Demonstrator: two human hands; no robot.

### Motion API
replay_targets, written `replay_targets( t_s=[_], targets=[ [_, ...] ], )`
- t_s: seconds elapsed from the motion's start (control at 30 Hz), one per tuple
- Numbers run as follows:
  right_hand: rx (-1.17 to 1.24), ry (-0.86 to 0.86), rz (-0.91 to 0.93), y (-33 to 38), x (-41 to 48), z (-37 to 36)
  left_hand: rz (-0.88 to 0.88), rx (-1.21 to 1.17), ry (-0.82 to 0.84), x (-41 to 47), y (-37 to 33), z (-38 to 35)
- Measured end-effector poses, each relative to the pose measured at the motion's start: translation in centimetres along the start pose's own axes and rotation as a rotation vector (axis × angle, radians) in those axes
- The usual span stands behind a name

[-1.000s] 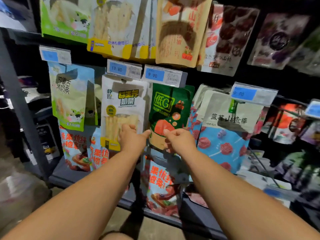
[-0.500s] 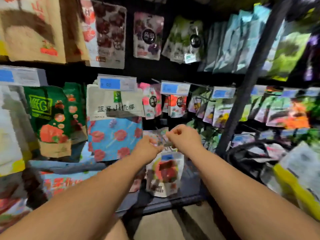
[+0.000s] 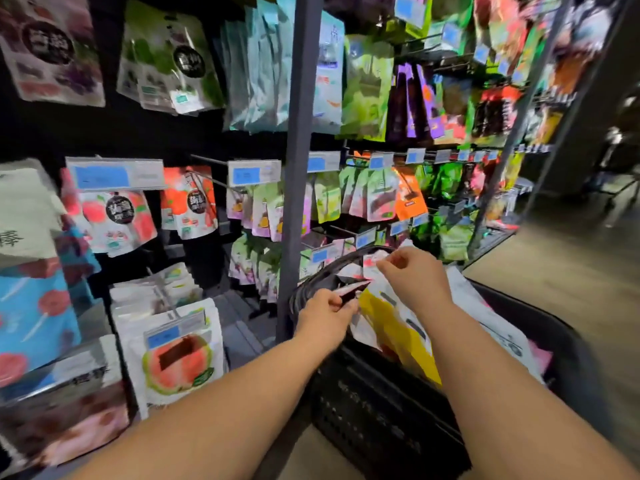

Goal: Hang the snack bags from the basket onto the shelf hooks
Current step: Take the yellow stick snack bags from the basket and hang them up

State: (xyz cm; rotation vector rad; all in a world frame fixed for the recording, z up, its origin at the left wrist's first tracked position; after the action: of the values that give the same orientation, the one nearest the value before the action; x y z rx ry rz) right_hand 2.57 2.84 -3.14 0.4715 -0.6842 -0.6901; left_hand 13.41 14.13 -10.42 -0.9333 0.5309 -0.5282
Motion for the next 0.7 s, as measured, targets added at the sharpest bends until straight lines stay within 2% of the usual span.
replay_targets(
  t_s=[0.17, 0.3, 0.4, 0.5, 0.7],
  targets=[
    [-0.210, 0.162, -0.231, -6.8, 0.1, 2.7, -0.030, 0.063, 0.049, 0.4, -0.9, -3.9],
    [-0.302, 0.248, -0.415, -11.0, -1.1, 3.2, -0.013, 0.145, 0.000, 0.9, -0.9, -5.3],
    [-0.312, 0.280, -0.549, -14.0, -1.7, 3.1, -0.006, 0.153, -0.037, 1.2, -0.9, -5.7],
    [-0.296, 0.309, -0.621, -14.1, -2.9, 3.6, 0.004, 0.156, -0.058, 1.3, -0.8, -5.9],
    [-0.156, 0.231, -0.724, -15.6, -4.2, 4.2, 0.021, 0.156, -0.057, 1.0, -1.1, -6.0]
  ],
)
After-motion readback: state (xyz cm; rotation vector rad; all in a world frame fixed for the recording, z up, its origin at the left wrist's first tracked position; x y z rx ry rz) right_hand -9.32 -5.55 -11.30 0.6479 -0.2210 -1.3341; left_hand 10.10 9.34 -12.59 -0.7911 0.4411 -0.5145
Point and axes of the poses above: each hand's wrist, its own x-axis towards the middle knuckle, its own z-axis out of the back of the hand, y = z × x, the point moved 2 cm from there along x, towards the middle knuckle, and after that the axes turned 12 degrees about z, right-handed, at the moved point
